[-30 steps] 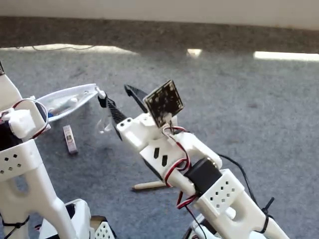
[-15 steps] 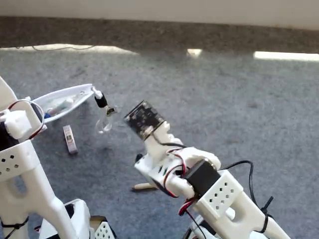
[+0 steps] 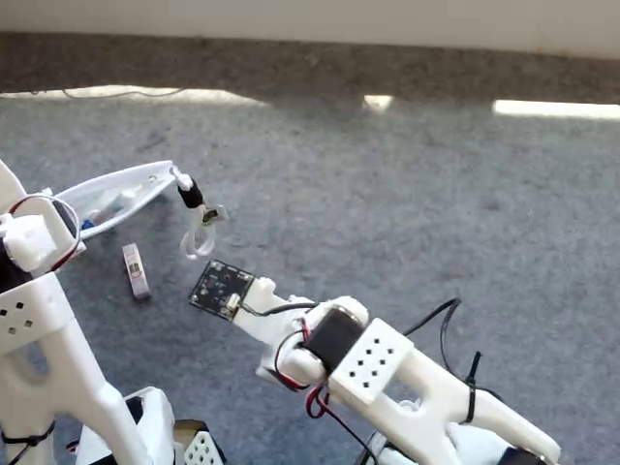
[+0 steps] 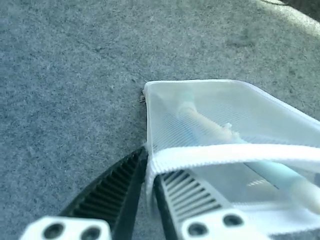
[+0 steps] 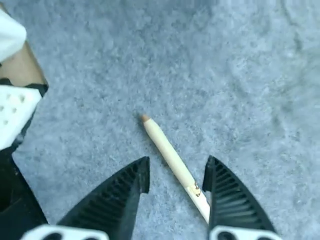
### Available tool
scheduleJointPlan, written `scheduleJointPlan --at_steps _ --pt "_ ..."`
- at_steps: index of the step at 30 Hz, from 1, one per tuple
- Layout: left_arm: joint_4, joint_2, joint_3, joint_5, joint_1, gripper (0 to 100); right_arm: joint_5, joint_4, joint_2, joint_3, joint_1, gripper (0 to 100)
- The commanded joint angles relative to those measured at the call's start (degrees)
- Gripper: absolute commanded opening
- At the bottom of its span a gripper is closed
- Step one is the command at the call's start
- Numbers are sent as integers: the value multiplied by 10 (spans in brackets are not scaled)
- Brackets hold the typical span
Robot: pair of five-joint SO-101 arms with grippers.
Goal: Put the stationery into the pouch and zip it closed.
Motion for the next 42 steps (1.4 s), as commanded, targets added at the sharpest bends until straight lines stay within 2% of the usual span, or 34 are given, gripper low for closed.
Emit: scheduleJointPlan --at_steps 1,7,20,24,28,35,42 --pt "-10 1 5 -3 -10 7 33 -27 19 3 -7 170" --pt "-9 1 5 -3 -9 7 37 -84 85 29 -7 170" --pt "-9 1 5 -4 -10 7 38 -136 208 27 -27 170" --pt "-9 1 5 -4 -10 7 38 -191 262 29 -16 166" --pt "-9 1 5 -4 -11 7 37 -195 303 26 -4 164" --pt "-9 1 5 -4 -11 7 37 -195 307 28 -1 5" --pt "-9 0 5 -4 -11 7 37 -195 285 28 28 5"
